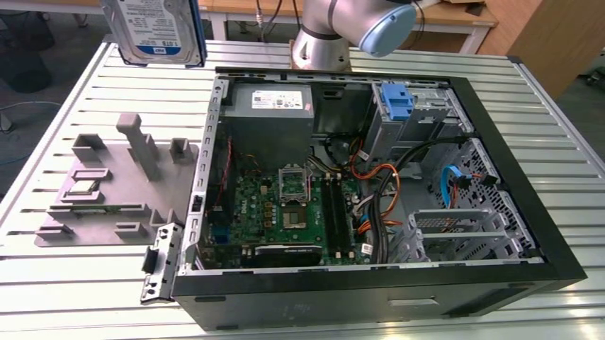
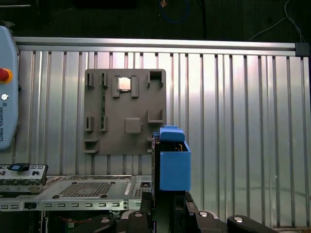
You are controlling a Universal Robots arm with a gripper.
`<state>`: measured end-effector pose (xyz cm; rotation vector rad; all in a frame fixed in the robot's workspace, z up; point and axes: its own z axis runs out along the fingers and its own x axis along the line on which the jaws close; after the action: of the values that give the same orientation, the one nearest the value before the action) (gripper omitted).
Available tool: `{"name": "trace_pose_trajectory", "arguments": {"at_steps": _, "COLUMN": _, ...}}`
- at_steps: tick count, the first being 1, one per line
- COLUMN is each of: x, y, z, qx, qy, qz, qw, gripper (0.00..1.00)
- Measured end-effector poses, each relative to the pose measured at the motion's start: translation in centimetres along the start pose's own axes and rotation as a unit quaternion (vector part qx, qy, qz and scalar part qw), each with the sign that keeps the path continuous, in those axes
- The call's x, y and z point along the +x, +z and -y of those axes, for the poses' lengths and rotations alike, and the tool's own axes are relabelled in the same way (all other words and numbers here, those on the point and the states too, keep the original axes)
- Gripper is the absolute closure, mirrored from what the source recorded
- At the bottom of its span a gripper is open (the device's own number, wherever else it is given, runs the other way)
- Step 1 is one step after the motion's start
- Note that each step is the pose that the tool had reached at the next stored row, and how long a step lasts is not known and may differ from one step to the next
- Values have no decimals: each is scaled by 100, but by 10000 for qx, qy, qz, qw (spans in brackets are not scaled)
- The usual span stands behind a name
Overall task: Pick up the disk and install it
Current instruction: 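Pick up the disk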
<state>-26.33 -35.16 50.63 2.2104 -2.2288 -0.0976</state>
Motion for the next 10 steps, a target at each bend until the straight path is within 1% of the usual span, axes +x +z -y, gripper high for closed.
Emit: {"name": "trace_pose_trajectory", "arguments": {"at_steps": 10, "x": 0, "y": -2, "z": 43, "qx": 0, "qy": 0, "qz": 0, "qw": 10000, "gripper": 65}}
